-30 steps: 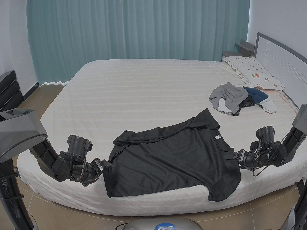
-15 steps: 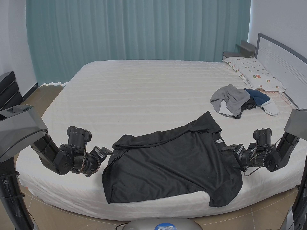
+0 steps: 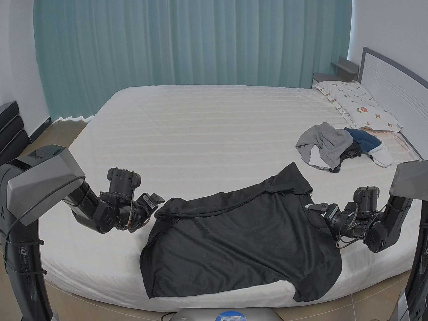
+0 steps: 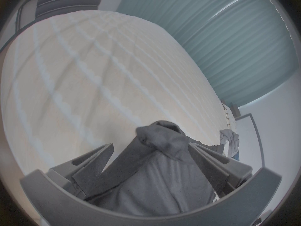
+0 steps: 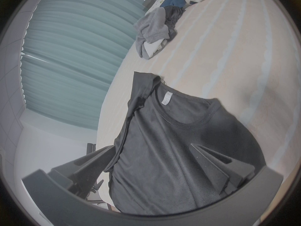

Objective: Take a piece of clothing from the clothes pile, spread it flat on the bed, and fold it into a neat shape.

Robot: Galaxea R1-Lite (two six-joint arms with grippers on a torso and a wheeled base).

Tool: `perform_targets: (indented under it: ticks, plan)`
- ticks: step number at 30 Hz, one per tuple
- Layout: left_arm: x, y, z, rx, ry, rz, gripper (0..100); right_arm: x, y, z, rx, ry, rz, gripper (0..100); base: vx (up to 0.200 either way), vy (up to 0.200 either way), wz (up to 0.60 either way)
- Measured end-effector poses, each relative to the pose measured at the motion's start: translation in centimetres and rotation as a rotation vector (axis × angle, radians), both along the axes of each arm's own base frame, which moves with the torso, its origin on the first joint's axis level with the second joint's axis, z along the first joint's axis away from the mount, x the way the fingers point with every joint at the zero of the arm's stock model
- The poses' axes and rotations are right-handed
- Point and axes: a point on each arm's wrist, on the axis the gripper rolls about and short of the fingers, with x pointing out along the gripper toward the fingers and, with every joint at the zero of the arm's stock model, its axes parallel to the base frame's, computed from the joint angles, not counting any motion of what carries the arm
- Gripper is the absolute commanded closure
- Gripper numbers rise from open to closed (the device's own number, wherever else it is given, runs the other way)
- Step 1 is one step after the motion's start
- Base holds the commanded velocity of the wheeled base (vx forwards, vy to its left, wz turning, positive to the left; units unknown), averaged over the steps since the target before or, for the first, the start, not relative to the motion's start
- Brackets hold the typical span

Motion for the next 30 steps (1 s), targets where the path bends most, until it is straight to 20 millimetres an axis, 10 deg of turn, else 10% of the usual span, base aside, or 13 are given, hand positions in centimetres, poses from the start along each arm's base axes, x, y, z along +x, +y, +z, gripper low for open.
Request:
perform_targets:
  ticks: [12,13,30]
  plan:
    - [2.0,-1.7,-1.6,0.095,-0.022,-0.099,0,-0.4,0.1,-0.7,-0.003,0.025,0.006,0,0.0,0.0,0.0]
    - [2.0,-1.8,-1.8,0.096,-0.02,-0.103,100,-0.4,0.1,-0.8,-0.004,0.026,0.006,0,0.0,0.0,0.0]
    - [6.0,-1.4,-1.8,0.151,-0.129,0.046,100,-0.6,0.1,-0.9,-0.005,0.032,0.007,0,0.0,0.0,0.0]
